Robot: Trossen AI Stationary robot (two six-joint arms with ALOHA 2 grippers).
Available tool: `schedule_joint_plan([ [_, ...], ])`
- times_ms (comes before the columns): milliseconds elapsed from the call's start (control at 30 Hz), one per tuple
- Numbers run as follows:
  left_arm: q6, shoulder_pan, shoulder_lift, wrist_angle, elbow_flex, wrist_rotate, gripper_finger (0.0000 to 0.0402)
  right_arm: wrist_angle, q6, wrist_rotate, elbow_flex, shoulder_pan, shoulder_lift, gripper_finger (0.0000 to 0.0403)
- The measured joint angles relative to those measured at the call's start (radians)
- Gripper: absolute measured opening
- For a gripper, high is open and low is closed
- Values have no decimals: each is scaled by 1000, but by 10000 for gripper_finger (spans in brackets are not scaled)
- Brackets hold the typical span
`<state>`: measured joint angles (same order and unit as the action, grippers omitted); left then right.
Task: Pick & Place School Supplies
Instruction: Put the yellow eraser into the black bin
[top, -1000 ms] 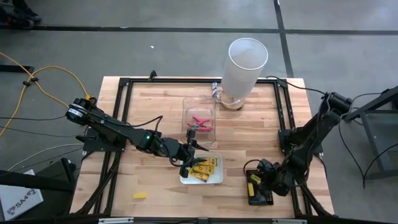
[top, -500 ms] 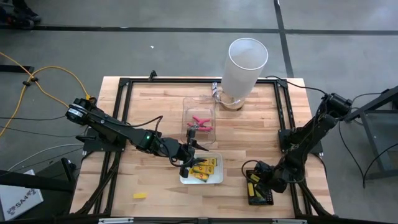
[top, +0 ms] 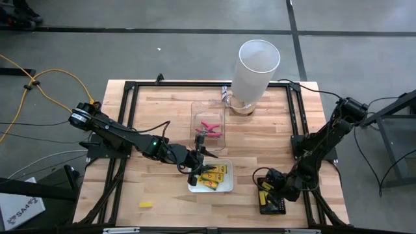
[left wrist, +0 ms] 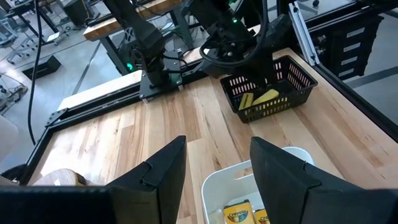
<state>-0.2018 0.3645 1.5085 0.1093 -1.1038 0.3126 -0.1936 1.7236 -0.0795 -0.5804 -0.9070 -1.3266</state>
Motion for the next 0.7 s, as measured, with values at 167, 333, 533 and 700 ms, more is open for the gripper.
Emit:
schedule_joint_plan([
  [167, 0, 0, 0, 0, 0, 0, 173, 0, -47, 0, 0, 0, 5, 100],
  [333, -14, 0, 0, -15, 0, 2, 173, 2, -77, 6, 0, 15, 58, 100],
  [533, 23, 22, -21, -164, 0, 56, 173, 5, -154, 4, 0, 56, 162, 102],
  [700, 158, 68, -49, -329, 0, 65, 173, 19, -277, 3, 0, 121, 209, 99],
])
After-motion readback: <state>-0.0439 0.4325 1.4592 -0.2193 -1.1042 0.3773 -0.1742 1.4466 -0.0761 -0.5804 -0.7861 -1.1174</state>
